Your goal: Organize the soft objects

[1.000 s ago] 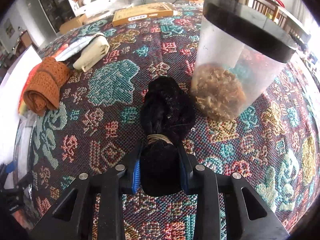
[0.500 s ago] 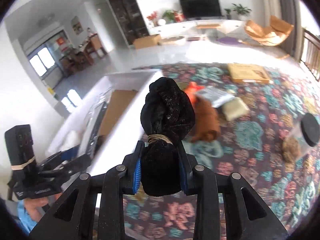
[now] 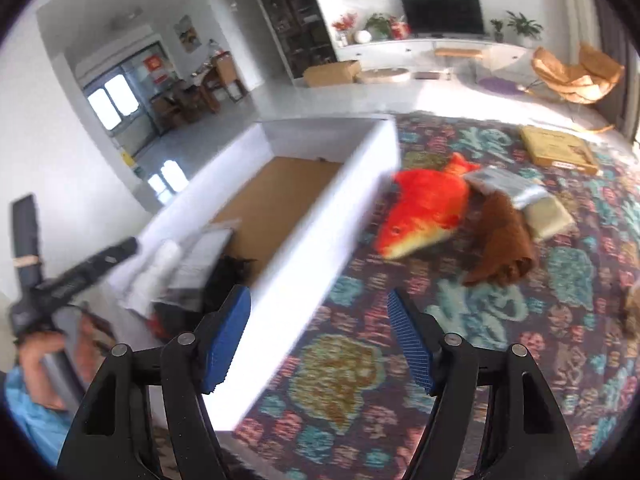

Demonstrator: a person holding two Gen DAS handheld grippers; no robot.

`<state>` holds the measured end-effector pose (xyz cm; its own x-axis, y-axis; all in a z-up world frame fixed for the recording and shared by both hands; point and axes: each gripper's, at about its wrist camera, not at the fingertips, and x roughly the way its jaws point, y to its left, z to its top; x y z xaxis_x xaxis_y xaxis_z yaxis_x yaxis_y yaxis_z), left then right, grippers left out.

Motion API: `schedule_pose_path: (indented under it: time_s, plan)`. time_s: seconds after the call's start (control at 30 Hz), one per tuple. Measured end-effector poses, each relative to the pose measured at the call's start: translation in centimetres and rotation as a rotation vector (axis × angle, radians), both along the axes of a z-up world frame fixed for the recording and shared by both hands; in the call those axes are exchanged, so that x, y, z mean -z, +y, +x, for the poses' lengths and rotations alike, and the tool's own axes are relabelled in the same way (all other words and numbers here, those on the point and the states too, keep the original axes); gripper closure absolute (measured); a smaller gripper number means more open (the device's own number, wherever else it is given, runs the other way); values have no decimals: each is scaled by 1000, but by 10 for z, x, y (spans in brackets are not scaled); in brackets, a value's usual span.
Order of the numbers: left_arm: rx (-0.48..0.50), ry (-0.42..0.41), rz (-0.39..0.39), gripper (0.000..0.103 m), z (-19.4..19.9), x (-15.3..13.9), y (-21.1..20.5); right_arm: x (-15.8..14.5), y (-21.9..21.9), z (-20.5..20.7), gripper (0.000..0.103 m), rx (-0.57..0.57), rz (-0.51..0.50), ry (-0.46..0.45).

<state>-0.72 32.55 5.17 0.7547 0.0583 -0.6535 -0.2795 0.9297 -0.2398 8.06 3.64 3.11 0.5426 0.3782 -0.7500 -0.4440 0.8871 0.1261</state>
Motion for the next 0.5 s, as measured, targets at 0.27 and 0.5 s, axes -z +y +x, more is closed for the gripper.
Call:
schedule_pose_path:
  time_s: [0.27,0.5]
  plan:
    - [481,4,11,1,21,7,-182,97,-168,21,29,442,-224,43]
    - [511,178,159,1,72,110,-255,96,-197,5,28,531,-168,-27]
